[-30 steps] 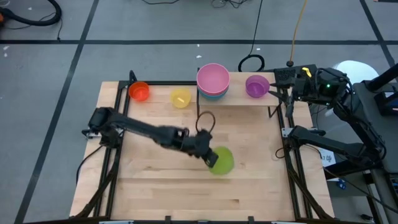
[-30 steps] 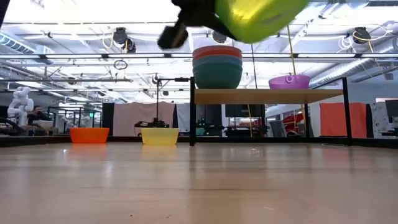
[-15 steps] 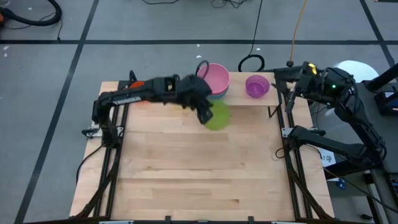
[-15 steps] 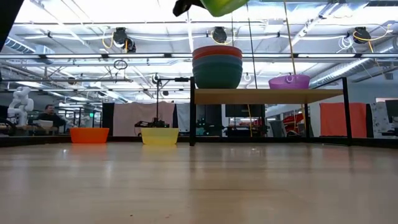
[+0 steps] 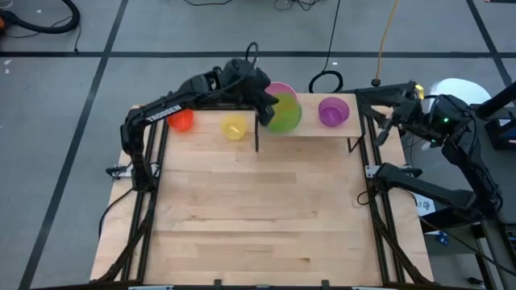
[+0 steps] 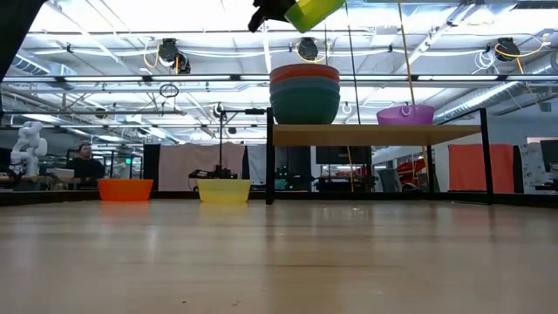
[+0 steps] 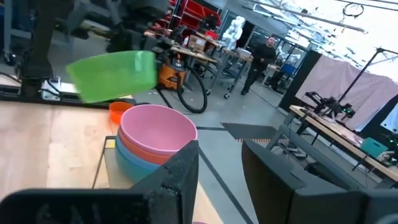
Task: Place and stack bowls onto a shelf
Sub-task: Stack the green bowl on top of the purple bowl on the shelf
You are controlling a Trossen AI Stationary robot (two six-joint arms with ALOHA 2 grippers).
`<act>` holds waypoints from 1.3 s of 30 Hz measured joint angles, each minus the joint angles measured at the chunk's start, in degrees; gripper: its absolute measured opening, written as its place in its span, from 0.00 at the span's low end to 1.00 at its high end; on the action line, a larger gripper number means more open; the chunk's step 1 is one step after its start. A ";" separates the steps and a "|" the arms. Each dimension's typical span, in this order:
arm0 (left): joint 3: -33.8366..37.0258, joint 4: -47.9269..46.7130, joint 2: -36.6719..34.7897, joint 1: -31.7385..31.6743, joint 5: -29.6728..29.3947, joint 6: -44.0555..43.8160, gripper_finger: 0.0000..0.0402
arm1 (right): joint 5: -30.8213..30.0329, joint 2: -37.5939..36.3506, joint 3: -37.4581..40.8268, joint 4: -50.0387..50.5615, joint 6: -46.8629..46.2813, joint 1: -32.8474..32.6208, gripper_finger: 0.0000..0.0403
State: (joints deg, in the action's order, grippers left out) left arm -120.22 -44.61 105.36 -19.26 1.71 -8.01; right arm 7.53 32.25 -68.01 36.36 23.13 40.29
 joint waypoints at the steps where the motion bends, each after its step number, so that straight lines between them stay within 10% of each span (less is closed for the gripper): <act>1: 0.00 0.78 0.00 -0.24 -0.04 0.43 0.01 | 0.00 0.30 0.00 0.08 -0.46 -0.01 0.29; 12: 1.53 9.57 0.44 1.81 -18.48 4.90 0.01 | 0.15 5.99 -0.01 -3.11 -7.24 0.03 0.29; 20: 1.64 16.53 4.65 3.48 -28.08 7.79 0.01 | 11.82 9.89 5.24 -16.87 -8.37 -0.82 0.29; 39: 1.62 30.13 7.41 5.47 -39.60 15.43 0.01 | 2.75 13.50 18.11 -44.67 -13.48 -6.70 0.29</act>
State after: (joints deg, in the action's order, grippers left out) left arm -118.61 -14.47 112.77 -13.78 -37.89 7.42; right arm 10.28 45.75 -49.90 -8.31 9.65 33.59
